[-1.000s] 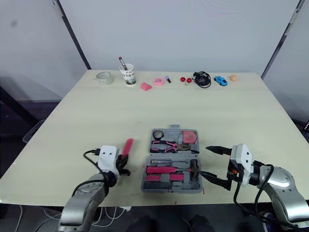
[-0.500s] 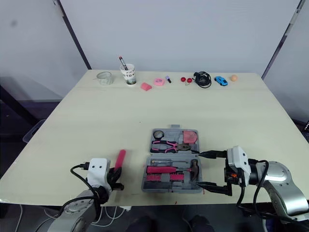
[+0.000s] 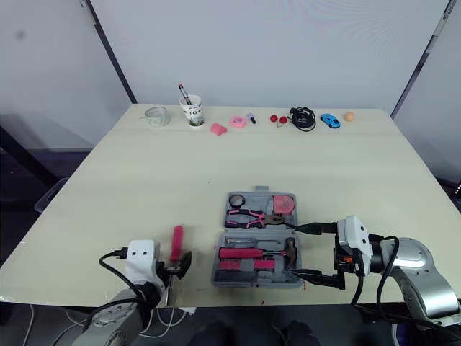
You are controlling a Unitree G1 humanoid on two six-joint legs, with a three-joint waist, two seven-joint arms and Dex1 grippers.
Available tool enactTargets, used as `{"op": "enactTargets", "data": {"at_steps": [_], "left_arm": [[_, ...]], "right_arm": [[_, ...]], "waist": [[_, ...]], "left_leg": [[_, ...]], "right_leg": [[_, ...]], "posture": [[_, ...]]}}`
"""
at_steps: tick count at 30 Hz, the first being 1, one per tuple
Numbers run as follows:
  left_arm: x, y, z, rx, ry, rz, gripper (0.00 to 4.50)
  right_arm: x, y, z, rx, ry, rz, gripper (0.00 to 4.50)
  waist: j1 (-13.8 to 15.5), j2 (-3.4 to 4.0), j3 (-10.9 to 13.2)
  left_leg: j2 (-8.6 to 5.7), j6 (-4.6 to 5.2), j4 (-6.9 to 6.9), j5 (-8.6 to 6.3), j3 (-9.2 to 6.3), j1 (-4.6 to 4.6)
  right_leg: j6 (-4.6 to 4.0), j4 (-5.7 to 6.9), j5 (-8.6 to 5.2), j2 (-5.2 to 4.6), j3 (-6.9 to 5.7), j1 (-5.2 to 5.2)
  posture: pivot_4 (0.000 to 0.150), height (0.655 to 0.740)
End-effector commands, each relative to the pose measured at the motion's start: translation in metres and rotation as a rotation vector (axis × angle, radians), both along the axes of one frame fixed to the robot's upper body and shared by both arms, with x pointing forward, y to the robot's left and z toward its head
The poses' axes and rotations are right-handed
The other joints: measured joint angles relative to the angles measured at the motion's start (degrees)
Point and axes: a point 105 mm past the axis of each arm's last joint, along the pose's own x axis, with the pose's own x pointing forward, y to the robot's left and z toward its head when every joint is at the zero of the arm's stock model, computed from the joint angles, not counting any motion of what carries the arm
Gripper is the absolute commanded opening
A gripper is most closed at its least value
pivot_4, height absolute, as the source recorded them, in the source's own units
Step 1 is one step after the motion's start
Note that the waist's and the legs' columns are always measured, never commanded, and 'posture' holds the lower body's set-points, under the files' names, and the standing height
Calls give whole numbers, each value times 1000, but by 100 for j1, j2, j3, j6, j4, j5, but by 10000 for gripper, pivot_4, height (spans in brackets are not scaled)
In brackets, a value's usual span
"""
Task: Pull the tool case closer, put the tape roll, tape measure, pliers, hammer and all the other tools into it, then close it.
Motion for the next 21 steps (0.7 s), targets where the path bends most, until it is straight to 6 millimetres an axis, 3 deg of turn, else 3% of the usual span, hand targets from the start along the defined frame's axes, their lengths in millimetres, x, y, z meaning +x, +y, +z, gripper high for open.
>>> {"op": "enactTargets", "data": {"at_steps": [1, 9, 21], "left_arm": [[5, -3, 28, 28, -108, -52, 44846], [33, 10, 73, 175, -205, -444, 44846], [35, 15, 87, 358, -12, -1198, 44846]], "right_arm": [[-1, 4, 7, -2, -30, 19, 45000], [3, 7, 9, 6, -34, 8, 45000], [8, 6, 13, 13, -41, -13, 45000]], "waist": [[0, 0, 0], [7, 4, 0], [20, 8, 9]], "left_leg": [[0, 0, 0, 0, -1, 0], [2, 0, 0, 1, 13, 2], [5, 0, -3, 0, 40, -3]], "right_leg": [[0, 0, 0, 0, 0, 0], [-4, 6, -1, 2, -12, -1], [-1, -3, -1, -3, -9, -7]], "posture": [[1500, 7400], [1500, 7400], [1500, 7400]]}}
